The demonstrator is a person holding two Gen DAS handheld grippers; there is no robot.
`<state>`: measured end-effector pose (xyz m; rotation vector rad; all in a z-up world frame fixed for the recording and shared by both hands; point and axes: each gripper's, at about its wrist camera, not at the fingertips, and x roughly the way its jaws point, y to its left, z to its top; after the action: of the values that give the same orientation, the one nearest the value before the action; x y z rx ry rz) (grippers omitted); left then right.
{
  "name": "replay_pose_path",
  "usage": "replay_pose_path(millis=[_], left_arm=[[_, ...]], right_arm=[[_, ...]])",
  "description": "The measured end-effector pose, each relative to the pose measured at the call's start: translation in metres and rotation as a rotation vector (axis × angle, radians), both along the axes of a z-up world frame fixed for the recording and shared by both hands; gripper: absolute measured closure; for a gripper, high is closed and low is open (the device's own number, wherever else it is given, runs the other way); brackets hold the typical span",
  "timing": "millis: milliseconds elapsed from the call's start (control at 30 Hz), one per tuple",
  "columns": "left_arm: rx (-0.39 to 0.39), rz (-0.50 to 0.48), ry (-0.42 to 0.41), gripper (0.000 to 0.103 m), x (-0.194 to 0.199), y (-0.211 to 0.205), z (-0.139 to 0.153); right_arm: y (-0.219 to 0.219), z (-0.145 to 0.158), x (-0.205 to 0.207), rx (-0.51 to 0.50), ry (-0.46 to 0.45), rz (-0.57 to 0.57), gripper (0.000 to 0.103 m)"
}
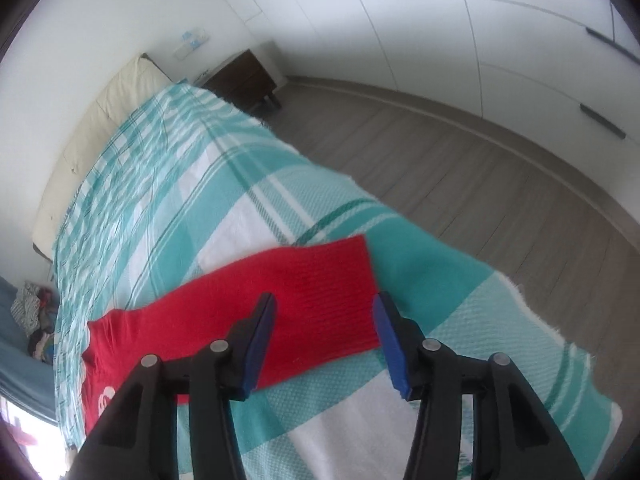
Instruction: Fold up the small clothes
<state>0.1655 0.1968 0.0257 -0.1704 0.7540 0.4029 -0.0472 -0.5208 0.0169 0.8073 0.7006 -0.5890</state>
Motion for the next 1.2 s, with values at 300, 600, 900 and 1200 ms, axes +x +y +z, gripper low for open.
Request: replay_pose_path(millis=[300,600,900,1200], left_arm=[[0.007,-0.02,0.014,0.01,0.004,-0.012,-0.003],[-0.025,0.005,0.028,0.01,0.004,-0.002,-0.008],[-0.039,0.02,0.04,0.01,0.004,0.001,-0.01],[-0.061,-0.005,0.021,0.01,0.008,-0.002,-0.005]], right_arm=[[-0.01,-0.058,-0.016,0.451,-0.195,-0.054,0.045],[-0.028,-0.073,-0.007,0.423,-0.323,-0.114,0.046],[-0.034,-0.066,0.003,0.332,-0.224,-0.094,0.099],[0.06,0.088,0.077,-0.17,-0.262,0.191,0.099]])
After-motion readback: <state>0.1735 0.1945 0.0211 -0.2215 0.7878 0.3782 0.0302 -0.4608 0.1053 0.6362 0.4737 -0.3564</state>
